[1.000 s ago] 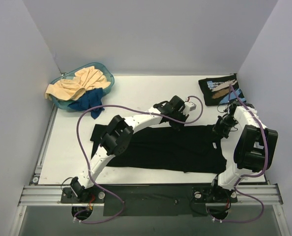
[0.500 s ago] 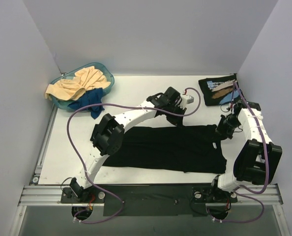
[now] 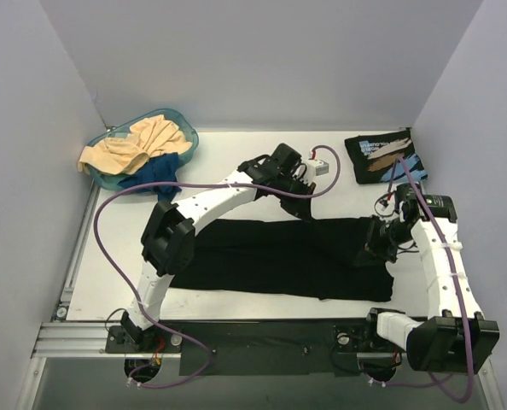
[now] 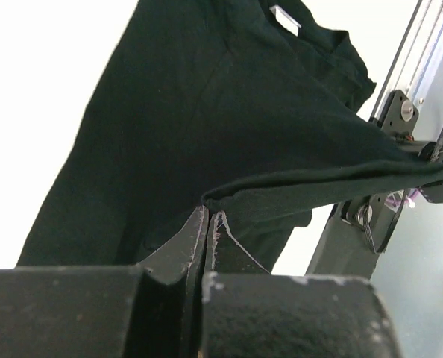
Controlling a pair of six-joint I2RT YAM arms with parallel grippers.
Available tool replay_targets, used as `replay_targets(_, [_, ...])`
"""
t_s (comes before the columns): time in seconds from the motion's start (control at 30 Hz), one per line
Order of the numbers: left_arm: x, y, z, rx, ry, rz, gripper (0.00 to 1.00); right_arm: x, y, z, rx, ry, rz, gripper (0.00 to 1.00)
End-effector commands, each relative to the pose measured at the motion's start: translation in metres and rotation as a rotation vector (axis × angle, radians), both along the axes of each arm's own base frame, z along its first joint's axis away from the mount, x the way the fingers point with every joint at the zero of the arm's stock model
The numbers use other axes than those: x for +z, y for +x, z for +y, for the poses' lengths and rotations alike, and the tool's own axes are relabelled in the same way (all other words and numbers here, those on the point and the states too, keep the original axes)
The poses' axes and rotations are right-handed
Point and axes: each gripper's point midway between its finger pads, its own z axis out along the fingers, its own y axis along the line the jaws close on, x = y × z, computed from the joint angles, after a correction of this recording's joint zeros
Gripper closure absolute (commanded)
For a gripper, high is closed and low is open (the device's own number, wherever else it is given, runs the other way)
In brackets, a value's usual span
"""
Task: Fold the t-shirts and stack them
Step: Fold the other side of the tshirt into a rectangle
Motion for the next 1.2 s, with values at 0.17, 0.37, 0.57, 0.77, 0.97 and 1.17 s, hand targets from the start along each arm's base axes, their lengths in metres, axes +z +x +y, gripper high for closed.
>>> replay_targets(0.17, [0.018, -0.025, 0.009, -0.058, -0.044, 0.04, 1.0, 0.013, -0.043, 0.04, 0.03, 0.217, 0.145, 1.0])
replay_targets(0.37, [0.006, -0.022, 0.006, -0.049, -0.052, 0.016, 1.0, 0.0, -0.031, 0.02, 0.048, 0.106, 0.137, 1.0])
replay_targets(0.57, [-0.016, -0.021, 0.002, -0.038, -0.026, 0.009, 1.0, -0.07, 0.018, -0.009, -0.114, -0.051, 0.106, 0.7])
replay_targets(0.77, [-0.039, -0.025, 0.011, -0.03, 0.008, 0.02, 1.0, -0.115, 0.017, -0.007, -0.17, -0.058, 0.149, 0.6])
replay_targets(0.97, [-0.047, -0.025, 0.014, -0.029, 0.02, 0.022, 1.0, -0.143, 0.018, 0.013, -0.238, 0.036, 0.179, 0.59])
replay_targets(1.17, [-0.044, -0.025, 0.014, -0.027, 0.015, 0.02, 1.0, -0.151, 0.015, 0.025, -0.259, 0.098, 0.209, 0.67])
